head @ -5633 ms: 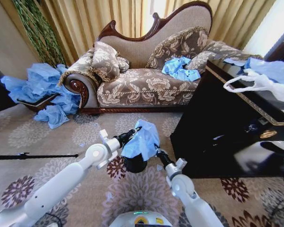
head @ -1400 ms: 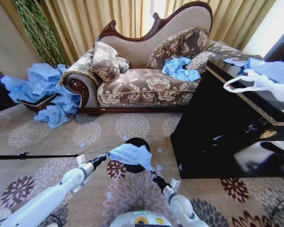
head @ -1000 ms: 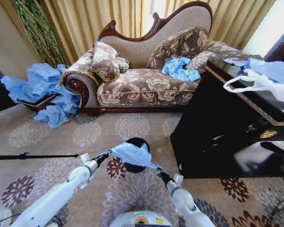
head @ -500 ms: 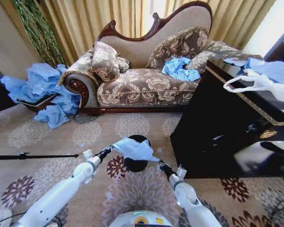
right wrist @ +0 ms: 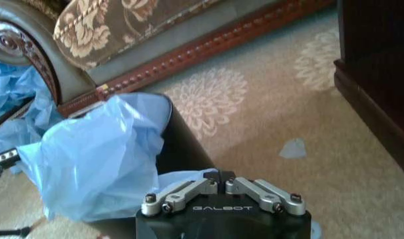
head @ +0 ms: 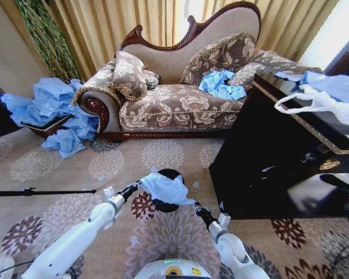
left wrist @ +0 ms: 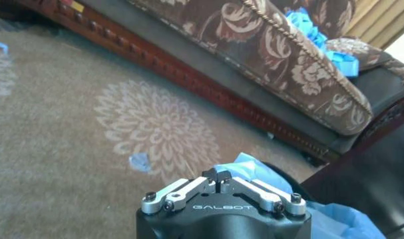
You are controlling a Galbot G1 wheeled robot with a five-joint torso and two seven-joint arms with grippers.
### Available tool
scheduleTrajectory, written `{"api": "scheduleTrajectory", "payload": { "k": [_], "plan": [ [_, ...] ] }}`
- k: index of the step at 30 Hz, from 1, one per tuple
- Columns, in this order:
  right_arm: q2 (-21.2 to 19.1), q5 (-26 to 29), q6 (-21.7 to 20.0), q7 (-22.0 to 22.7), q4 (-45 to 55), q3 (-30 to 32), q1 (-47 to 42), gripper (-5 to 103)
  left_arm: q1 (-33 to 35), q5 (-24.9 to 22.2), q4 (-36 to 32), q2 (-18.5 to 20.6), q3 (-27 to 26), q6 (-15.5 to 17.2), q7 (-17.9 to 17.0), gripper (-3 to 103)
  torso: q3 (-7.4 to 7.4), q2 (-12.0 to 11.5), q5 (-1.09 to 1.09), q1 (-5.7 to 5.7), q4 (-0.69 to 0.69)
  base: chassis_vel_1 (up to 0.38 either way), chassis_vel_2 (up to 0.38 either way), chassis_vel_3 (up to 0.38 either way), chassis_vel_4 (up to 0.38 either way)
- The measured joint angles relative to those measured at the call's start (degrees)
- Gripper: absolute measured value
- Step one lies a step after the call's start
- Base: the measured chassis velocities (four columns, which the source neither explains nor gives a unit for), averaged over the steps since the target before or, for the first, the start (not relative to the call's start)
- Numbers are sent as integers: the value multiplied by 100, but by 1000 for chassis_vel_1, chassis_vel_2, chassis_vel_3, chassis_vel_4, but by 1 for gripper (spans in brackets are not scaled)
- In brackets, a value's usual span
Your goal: Place a garbage bag over the trash bin.
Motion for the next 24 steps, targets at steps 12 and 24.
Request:
{"api": "scheduleTrajectory", "payload": {
  "k": [12, 24],
  "plan": [
    [22, 100, -71, 73, -207, 96, 352, 0, -254, 168, 387, -323, 71, -36, 54, 0, 0, 0, 0, 0, 0, 0, 0, 0, 0],
    [129, 125, -65, 89, -592, 71, 765, 0, -592, 329, 888, -623, 356, -84, -40, 0, 1, 1, 0, 0, 0, 0, 0, 0, 0]
  ]
}}
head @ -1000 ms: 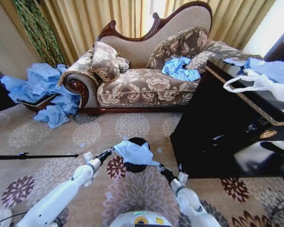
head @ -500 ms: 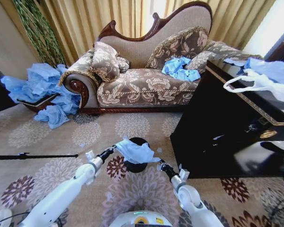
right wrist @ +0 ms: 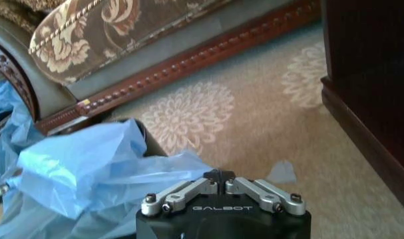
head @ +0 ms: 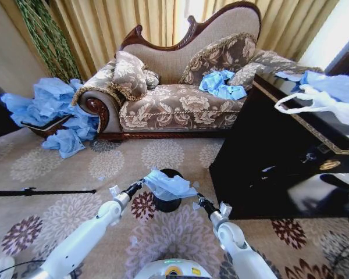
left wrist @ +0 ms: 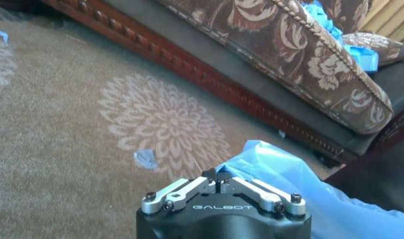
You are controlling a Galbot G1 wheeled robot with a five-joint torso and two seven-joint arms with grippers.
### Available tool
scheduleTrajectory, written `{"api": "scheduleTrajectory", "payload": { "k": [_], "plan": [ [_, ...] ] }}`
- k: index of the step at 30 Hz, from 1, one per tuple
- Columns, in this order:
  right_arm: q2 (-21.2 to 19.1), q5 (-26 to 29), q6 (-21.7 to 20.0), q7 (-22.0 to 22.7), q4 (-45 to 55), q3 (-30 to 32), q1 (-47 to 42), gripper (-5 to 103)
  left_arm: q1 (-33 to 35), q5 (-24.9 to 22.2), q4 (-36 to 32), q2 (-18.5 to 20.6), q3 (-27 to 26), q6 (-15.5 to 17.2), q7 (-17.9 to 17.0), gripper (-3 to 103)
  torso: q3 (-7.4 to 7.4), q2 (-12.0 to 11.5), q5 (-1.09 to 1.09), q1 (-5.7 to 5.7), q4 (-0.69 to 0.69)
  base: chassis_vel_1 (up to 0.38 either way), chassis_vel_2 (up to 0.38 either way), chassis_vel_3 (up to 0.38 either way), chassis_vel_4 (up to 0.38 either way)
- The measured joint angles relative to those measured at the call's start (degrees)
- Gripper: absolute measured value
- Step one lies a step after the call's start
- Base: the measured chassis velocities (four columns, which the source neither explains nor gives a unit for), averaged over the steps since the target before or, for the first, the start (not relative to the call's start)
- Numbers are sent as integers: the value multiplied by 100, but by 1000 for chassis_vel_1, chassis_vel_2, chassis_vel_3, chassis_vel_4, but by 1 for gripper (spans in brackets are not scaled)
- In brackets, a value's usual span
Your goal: Place a garbage bag over the trash bin.
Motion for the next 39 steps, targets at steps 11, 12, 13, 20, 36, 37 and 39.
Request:
{"api": "scheduleTrajectory", "payload": {
  "k": [11, 12, 13, 20, 36, 37, 39],
  "plan": [
    [24, 89, 4, -46, -177, -105, 521, 0, -260, -21, 66, -46, 99, 6, -3, 0, 0, 0, 0, 0, 0, 0, 0, 0, 0],
    [47, 97, 4, -50, -257, -129, 629, 0, -288, -27, 65, -46, 111, 11, -1, 0, 0, 0, 0, 0, 0, 0, 0, 0, 0],
    [73, 97, 12, -53, -351, -152, 715, 0, -319, -36, 70, -53, 130, 15, -1, 0, 0, 0, 0, 0, 1, 0, 0, 0, 0],
    [59, -72, 178, -287, -347, -18, 711, 0, -444, -44, 159, -99, 227, 36, -43, 0, 0, 0, 1, 1, 2, 0, 0, 0, 0],
    [-62, -3409, 2019, -884, 212, -818, 86, 47, -222, -59, -16, 46, 62, 73, -68, 0, -1, 0, 1, 0, 3, 0, 0, 0, 0],
    [-73, -3573, 2039, -883, 213, -903, 164, 52, -206, -58, -33, 48, 46, 78, -71, 0, -1, 0, 1, 0, 4, 0, 0, 0, 0],
    [-87, -3640, 2040, -883, 220, -947, 200, 52, -199, -57, -41, 48, 42, 80, -73, 0, -1, 0, 0, 0, 3, 0, 0, 0, 0]
  ]
}}
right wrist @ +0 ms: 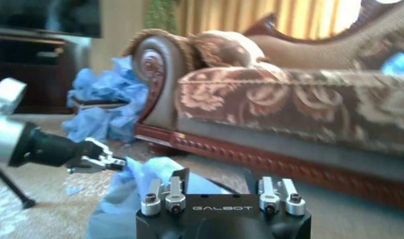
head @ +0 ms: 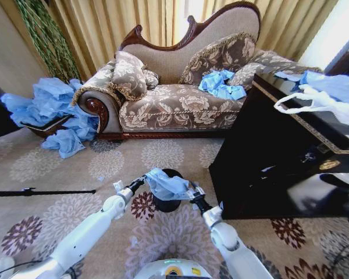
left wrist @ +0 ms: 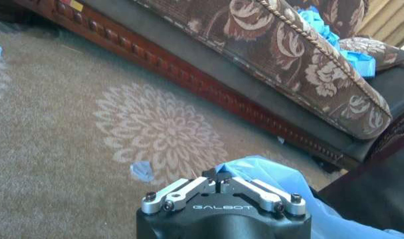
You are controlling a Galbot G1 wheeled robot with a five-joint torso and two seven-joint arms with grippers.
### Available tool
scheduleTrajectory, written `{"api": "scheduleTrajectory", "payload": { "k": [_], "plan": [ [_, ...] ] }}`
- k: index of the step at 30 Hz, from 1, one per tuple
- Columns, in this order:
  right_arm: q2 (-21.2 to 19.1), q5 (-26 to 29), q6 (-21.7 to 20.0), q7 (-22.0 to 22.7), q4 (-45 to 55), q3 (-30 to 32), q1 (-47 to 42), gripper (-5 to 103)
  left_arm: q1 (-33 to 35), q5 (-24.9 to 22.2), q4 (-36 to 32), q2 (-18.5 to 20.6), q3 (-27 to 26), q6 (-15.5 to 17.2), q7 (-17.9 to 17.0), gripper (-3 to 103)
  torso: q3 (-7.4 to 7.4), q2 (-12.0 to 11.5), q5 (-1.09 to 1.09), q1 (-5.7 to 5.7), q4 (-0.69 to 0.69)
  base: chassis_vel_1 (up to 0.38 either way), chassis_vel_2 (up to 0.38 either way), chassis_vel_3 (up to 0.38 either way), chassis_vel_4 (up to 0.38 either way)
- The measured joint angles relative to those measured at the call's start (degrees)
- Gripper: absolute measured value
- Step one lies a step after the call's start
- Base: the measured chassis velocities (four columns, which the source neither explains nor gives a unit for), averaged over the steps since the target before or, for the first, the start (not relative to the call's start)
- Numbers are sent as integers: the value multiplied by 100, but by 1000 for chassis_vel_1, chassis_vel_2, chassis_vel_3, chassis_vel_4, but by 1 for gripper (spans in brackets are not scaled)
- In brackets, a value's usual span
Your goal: Place a garbage bag over the trash bin.
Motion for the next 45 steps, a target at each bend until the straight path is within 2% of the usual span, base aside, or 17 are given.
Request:
{"api": "scheduleTrajectory", "payload": {
  "k": [1, 3, 6, 7, 9, 10, 12, 18, 26, 31, 36, 39, 40, 41, 42, 44, 45],
  "plan": [
    [-61, -81, 0, 13, 51, -115, 53, 64, 33, 12, -26, 2, -23, 0, -3, 0, 0, 0, -2, 0, -3, 0, 0, 0, 0],
    [-115, -89, -2, 20, 109, -208, 56, 64, 69, 17, -52, 8, -46, 0, -5, 0, 0, 0, -1, 0, -4, 0, 0, 0, 0],
    [-294, -138, -61, 12, 320, -453, -33, 80, 142, 30, -94, 27, -117, -8, -10, 0, 0, 0, -1, 0, -2, 0, 0, 0, 0],
    [-294, -138, -61, 12, 320, -453, -33, 80, 142, 30, -94, 27, -117, -8, -10, 0, 0, 0, -1, 0, -2, 0, 0, 0, 0],
    [-398, -276, -101, -48, 352, -768, -54, 90, 197, 42, -124, 26, -194, -9, -12, 0, 0, 0, 0, 0, -5, 0, 0, 0, 0],
    [-398, -276, -101, -48, 352, -768, -54, 90, 197, 42, -124, 26, -194, -9, -12, 0, 0, 0, 0, 0, -5, 0, 0, 0, 0],
    [-405, -331, -125, -139, 288, -864, 34, 99, 248, 54, -153, 28, -229, -13, -13, 0, 0, 0, 1, 0, -3, 0, 0, 0, 0],
    [-484, -357, -434, 31, 142, -1052, 531, 100, 362, 114, -180, 20, -338, -27, 3, 0, 0, 0, -1, 0, -1, 0, 0, 0, 0],
    [-587, -570, -565, 112, -123, -1144, 754, 100, 307, 103, -153, -19, -286, -34, 16, 0, 0, 0, 0, 0, -3, 0, 0, 0, 0],
    [-611, -920, -541, 51, -266, -1147, 789, 87, 263, 91, -107, -47, -243, -34, 24, 0, 0, 0, 0, 0, -4, 0, 0, 0, 0],
    [-611, -1157, -514, 18, -375, -1148, 866, 66, 279, 67, -115, -53, -249, -34, 36, 0, 0, 0, 0, 0, -3, 0, 0, 0, 0],
    [-609, -1214, -452, 1, -414, -1148, 886, 60, 284, 55, -129, -54, -258, -34, 36, 0, 0, 0, 0, 0, -3, 0, 0, 0, 0],
    [-610, -1276, -430, -34, -425, -1148, 889, 49, 285, 29, -146, -56, -263, -34, 36, 0, 0, 0, 0, 0, -3, 0, 0, 0, 0],
    [-613, -1327, -421, -35, -429, -1147, 886, 44, 285, 5, -158, -58, -265, -33, 36, 0, 0, 0, 0, 0, -3, 0, 0, 0, 0],
    [-613, -1327, -421, -35, -429, -1147, 886, 44, 285, 5, -158, -58, -265, -33, 36, 0, 0, 0, 0, 0, -3, 0, 0, 0, 0],
    [-626, -1450, -403, -59, -430, -1133, 868, 33, 278, -26, -167, -58, -268, -32, 34, 0, 0, 0, 0, 0, -3, 0, 0, 0, 0],
    [-634, -1485, -396, -62, -428, -1125, 863, 33, 276, -30, -168, -56, -269, -32, 34, 0, 0, 0, 0, 0, -3, 0, 0, 0, 0]
  ]
}}
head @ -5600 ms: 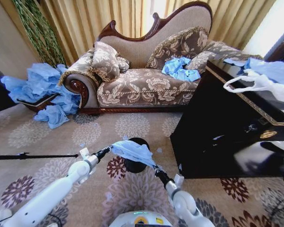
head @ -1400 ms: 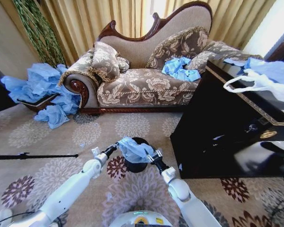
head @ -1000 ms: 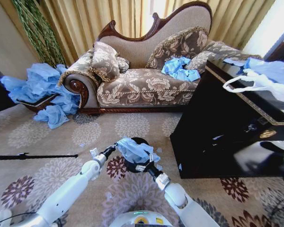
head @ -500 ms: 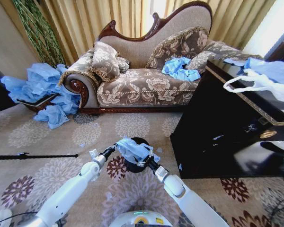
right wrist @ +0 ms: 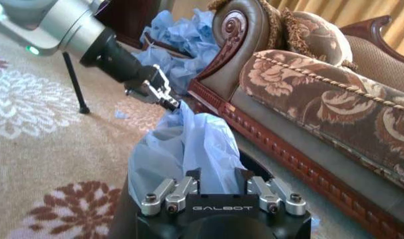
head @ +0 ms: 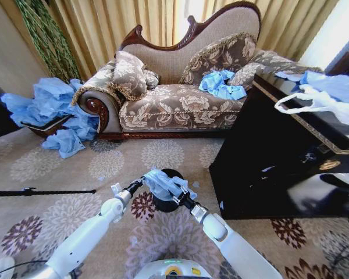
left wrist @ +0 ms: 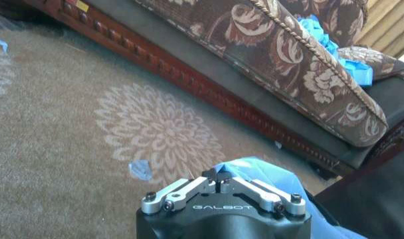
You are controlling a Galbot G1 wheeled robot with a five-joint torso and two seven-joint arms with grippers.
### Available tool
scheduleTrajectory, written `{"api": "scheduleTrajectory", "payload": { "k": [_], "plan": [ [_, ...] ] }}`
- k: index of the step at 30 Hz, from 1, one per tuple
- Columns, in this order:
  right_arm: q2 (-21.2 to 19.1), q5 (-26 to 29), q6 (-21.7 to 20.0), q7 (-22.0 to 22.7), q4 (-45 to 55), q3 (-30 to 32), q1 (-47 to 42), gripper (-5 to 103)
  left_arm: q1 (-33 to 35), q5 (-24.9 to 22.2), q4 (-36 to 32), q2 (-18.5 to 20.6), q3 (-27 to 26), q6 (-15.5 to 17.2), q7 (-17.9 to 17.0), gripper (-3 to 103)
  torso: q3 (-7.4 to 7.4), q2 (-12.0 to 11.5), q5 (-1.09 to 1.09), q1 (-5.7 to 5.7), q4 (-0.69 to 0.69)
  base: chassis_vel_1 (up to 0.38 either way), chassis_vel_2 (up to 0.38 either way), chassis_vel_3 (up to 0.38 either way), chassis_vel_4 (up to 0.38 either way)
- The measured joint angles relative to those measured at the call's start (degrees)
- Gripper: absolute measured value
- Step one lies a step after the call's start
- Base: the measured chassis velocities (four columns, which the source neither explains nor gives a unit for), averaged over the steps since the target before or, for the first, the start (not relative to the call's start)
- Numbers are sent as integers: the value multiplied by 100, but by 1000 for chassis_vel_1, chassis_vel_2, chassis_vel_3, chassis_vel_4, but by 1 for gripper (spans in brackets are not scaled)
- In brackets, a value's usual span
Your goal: Place a garbage bag over the trash bin.
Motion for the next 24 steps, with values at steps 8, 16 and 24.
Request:
{"api": "scheduleTrajectory", "payload": {
  "k": [8, 16, 24],
  "plan": [
    [-88, -117, -73, -2, 87, -4, -22, 48, -1, -6, 0, -11, -13, 0, 6, 0, 0, 0, 0, 0, 0, 0, 0, 0, 0],
    [-33, -194, -37, 4, -70, 70, 64, 51, 1, -7, 0, -34, -23, 0, 9, 0, 0, 0, 0, 0, 0, 0, 0, 0, 0],
    [-26, -260, 87, 68, -173, 102, 118, 23, -21, -14, 29, -65, -28, 2, 18, 0, 0, 0, 0, 0, 0, 0, 0, 0, 0]
  ]
}}
